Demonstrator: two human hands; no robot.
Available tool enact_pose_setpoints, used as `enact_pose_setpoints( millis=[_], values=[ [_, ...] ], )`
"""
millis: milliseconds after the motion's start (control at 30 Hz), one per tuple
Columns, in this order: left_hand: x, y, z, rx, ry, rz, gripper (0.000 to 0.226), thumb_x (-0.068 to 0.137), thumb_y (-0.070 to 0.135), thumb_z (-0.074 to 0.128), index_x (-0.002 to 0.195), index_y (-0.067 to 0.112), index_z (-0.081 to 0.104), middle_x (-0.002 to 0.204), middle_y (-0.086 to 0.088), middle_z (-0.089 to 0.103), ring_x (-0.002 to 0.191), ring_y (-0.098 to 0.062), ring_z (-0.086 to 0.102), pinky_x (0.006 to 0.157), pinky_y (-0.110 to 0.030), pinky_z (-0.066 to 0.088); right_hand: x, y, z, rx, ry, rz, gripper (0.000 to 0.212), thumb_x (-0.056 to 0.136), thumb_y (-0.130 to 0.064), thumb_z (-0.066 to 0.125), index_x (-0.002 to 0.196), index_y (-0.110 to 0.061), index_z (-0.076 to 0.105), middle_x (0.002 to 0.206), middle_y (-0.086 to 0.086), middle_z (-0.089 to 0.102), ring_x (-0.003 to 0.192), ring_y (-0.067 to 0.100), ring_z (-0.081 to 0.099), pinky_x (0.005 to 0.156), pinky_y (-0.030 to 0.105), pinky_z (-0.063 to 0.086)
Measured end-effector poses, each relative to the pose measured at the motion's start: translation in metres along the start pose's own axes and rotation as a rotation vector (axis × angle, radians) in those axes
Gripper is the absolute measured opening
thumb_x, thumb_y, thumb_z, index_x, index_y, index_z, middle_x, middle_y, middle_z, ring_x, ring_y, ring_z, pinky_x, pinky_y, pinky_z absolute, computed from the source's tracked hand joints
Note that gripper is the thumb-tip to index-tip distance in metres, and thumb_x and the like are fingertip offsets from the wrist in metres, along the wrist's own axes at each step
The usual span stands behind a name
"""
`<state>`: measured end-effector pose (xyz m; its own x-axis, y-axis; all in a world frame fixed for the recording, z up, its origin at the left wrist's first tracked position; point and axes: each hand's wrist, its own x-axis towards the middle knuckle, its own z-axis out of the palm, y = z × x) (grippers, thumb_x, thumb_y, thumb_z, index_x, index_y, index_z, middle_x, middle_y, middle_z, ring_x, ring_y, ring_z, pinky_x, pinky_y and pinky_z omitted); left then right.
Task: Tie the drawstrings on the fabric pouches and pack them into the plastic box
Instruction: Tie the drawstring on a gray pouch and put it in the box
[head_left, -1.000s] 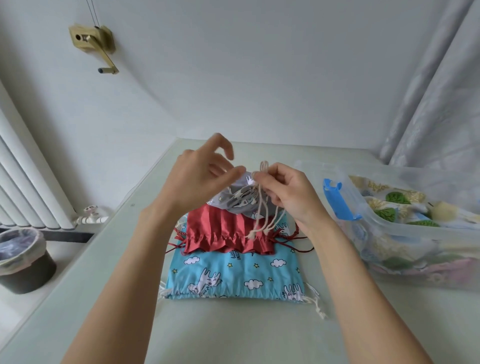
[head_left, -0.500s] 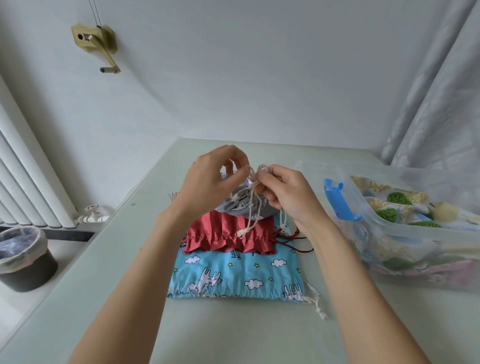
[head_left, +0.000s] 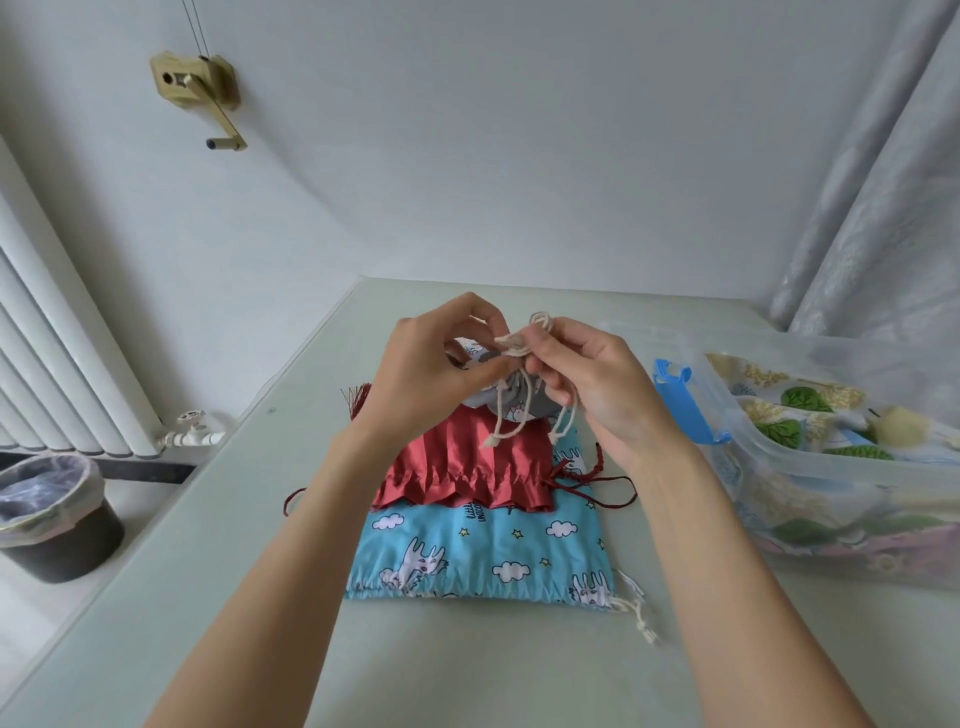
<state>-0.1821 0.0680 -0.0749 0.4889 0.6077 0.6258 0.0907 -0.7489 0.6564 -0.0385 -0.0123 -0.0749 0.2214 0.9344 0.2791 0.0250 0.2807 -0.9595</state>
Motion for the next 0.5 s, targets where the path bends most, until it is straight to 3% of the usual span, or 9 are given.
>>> enact_pose_setpoints(
  millis=[100, 233, 300, 433, 500],
  values=[
    [0.000, 0.002, -0.007, -0.151, -0.074, -0.100, 0.017, 0.077, 0.009, 0.075, 0.082, 0.017, 0.061, 0.072, 0.008, 0.073, 0.066, -0.005, 0.067, 0.065, -0.016, 0.051, -0.002, -0.004, -0.004, -0.039, -0.083, -0.029, 0.019, 0.081, -0.030, 0.060, 0.086, -0.016, 0.072, 0.070, -0.003, 0.063, 0.064, 0.005, 0.048, 0.058, 0.015, 0.036],
    [0.000, -0.003, -0.010, -0.209, -0.196, -0.175, 0.011, 0.077, 0.010, 0.074, 0.085, 0.011, 0.067, 0.080, -0.006, 0.074, 0.077, -0.015, 0.072, 0.077, -0.025, 0.056, -0.004, -0.007, -0.006, -0.117, -0.094, -0.064, 0.001, 0.080, -0.010, 0.066, 0.080, -0.010, 0.067, 0.071, -0.004, 0.069, 0.067, 0.003, 0.063, 0.063, 0.011, 0.046],
    [0.000, -0.004, -0.008, -0.221, -0.242, -0.200, 0.012, 0.077, 0.005, 0.072, 0.085, 0.012, 0.068, 0.080, -0.007, 0.074, 0.077, -0.016, 0.071, 0.077, -0.023, 0.055, -0.004, -0.006, -0.006, -0.249, -0.077, -0.106, 0.008, 0.079, -0.007, 0.070, 0.076, -0.013, 0.066, 0.071, -0.004, 0.067, 0.067, 0.003, 0.061, 0.064, 0.013, 0.045],
    [0.001, -0.007, -0.008, -0.237, -0.323, -0.269, 0.012, 0.078, 0.001, 0.072, 0.087, 0.009, 0.069, 0.079, -0.007, 0.073, 0.075, -0.013, 0.070, 0.072, -0.020, 0.053, -0.002, 0.001, -0.009, -0.598, 0.049, -0.215, 0.017, 0.075, -0.010, 0.075, 0.072, -0.024, 0.067, 0.067, -0.010, 0.065, 0.063, 0.012, 0.058, 0.060, 0.032, 0.046],
    [0.001, -0.008, -0.008, -0.242, -0.318, -0.287, 0.012, 0.077, 0.004, 0.073, 0.086, 0.011, 0.069, 0.079, -0.006, 0.074, 0.076, -0.013, 0.071, 0.071, -0.020, 0.053, -0.002, 0.003, -0.006, -0.713, 0.097, -0.297, 0.016, 0.075, -0.010, 0.074, 0.074, -0.025, 0.068, 0.069, -0.011, 0.065, 0.065, 0.017, 0.058, 0.061, 0.035, 0.046]
  ],
)
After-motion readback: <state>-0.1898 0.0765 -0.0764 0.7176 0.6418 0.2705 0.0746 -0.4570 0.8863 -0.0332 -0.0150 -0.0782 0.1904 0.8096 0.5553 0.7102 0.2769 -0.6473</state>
